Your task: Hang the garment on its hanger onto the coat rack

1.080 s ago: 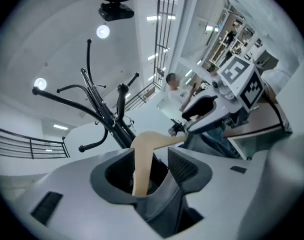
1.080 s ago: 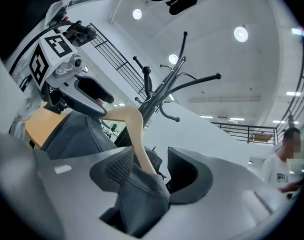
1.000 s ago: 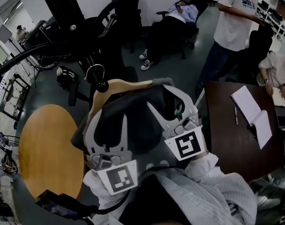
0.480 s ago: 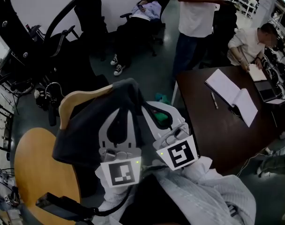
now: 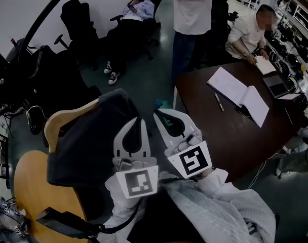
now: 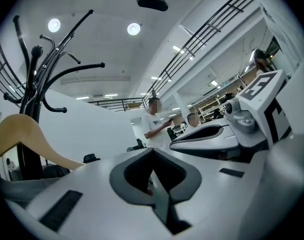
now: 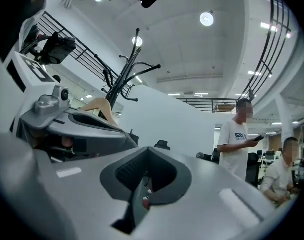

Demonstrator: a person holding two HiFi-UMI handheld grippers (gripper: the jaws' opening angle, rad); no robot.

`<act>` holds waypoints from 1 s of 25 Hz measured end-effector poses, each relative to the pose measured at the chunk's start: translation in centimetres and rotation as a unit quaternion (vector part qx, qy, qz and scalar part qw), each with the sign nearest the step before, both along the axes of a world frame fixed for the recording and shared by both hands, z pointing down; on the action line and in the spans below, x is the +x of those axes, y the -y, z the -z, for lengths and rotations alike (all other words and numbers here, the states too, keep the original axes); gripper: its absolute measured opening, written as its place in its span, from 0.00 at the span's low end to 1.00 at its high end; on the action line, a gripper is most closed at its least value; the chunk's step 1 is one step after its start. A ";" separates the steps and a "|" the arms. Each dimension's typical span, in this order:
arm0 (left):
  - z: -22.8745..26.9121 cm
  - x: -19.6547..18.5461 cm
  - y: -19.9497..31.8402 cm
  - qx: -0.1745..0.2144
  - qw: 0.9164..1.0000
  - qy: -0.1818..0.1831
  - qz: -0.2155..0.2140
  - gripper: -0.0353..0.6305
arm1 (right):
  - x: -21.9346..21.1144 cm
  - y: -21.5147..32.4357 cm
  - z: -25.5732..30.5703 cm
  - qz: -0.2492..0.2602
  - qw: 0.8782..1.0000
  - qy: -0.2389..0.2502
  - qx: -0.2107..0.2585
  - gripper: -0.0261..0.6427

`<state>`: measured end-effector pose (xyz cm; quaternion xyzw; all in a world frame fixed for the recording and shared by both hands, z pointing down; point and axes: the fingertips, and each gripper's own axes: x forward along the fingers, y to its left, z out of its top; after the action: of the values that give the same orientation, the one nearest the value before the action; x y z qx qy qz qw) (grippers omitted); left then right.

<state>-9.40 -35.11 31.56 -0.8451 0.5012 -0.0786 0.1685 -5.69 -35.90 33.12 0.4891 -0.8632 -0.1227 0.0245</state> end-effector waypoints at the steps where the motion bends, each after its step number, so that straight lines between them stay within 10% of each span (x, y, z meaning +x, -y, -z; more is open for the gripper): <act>1: 0.0 0.2 0.1 -0.001 1.000 0.000 -0.002 0.06 | 0.2 0.0 -0.1 -0.002 1.000 0.000 -0.001 0.04; 25: 0.9 3.2 0.6 -0.002 1.000 0.003 -0.013 0.06 | 4.9 -0.6 0.5 -0.014 0.999 -0.031 0.013 0.04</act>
<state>-6.20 -35.75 30.68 -0.8514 0.4900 -0.0796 0.1694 -0.84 -35.32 32.59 0.4973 -0.8534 -0.1492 0.0466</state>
